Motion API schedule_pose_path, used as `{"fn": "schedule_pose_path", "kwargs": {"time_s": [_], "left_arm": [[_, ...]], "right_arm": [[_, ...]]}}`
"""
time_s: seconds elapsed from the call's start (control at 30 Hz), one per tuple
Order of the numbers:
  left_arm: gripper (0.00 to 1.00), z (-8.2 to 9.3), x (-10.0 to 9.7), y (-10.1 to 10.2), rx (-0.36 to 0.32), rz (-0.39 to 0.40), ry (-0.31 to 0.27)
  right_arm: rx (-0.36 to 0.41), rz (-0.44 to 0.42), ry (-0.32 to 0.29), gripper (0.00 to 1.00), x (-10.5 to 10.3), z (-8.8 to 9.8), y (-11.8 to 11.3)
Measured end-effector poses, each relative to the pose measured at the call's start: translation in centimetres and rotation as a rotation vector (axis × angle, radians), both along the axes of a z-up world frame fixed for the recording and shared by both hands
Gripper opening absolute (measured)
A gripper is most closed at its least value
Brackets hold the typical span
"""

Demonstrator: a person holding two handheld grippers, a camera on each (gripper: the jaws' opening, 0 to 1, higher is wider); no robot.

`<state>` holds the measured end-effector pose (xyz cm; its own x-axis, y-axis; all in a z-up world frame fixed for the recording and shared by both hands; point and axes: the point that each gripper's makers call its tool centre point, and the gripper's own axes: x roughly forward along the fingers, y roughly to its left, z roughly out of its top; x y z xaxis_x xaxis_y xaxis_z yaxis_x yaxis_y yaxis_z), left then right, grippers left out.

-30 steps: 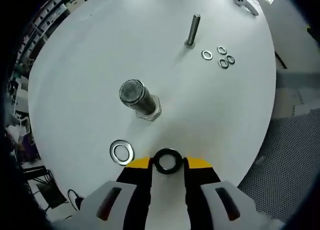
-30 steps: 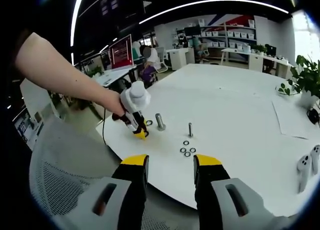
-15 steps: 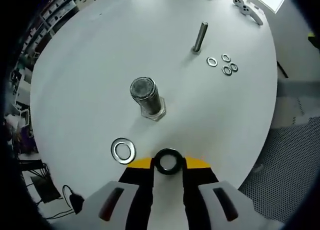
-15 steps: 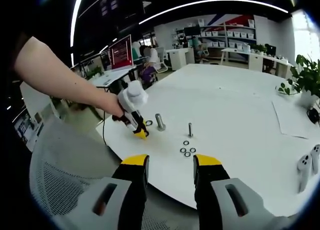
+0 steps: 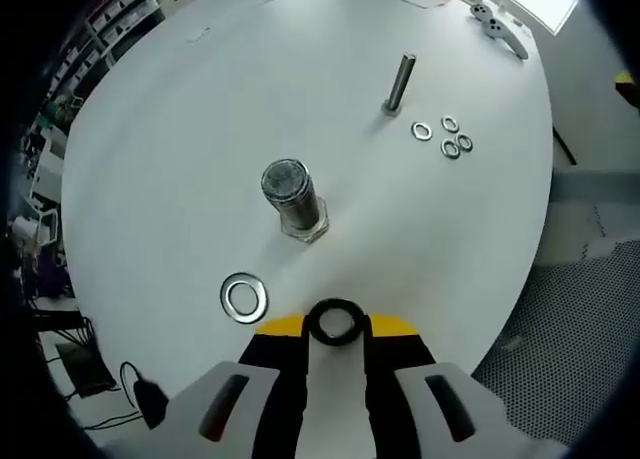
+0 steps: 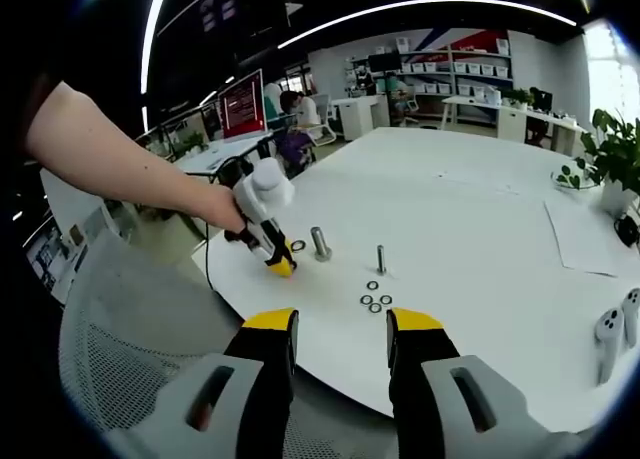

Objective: Place the washer onto the threaded stud by aligning its center hole with the stud, sliding it down to the base, and recovering from edge contact or off-axis alignment until the washer reaches the visible bottom stop.

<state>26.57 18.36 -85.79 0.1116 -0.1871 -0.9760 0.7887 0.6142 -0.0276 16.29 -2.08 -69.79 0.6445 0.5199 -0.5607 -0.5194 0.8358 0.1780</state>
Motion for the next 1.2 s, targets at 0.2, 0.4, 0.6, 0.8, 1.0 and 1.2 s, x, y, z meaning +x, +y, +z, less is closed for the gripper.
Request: {"fn": "schedule_pose_path", "kwargs": {"time_s": [0.2,0.4,0.6,0.8,1.0,1.2], "left_arm": [[0.18,2.2,1.0,-0.5,-0.047,0.012,-0.028],[0.18,5.0,2.7,-1.1,-0.079,0.007,-0.063],[0.18,6.8,3.7,-2.0,-0.096,-0.011,-0.078],[0.18,7.7,5.0,-3.5,-0.096,-0.047,-0.099],[0.18,7.0,5.4,-4.0,-0.055,-0.100,-0.097],[0.18,7.0,5.4,-4.2,-0.035,-0.122,-0.090]], "right_arm": [[0.000,-0.001,-0.001,0.38,0.0,0.0,0.0],[-0.002,0.002,-0.003,0.38,0.0,0.0,0.1],[-0.004,0.001,-0.006,0.37,0.0,0.1,0.1],[-0.006,0.000,-0.011,0.37,0.0,0.2,0.0],[-0.008,-0.010,-0.016,0.37,0.1,0.2,-0.2],[-0.010,-0.012,-0.022,0.37,0.1,0.3,-0.3]]}}
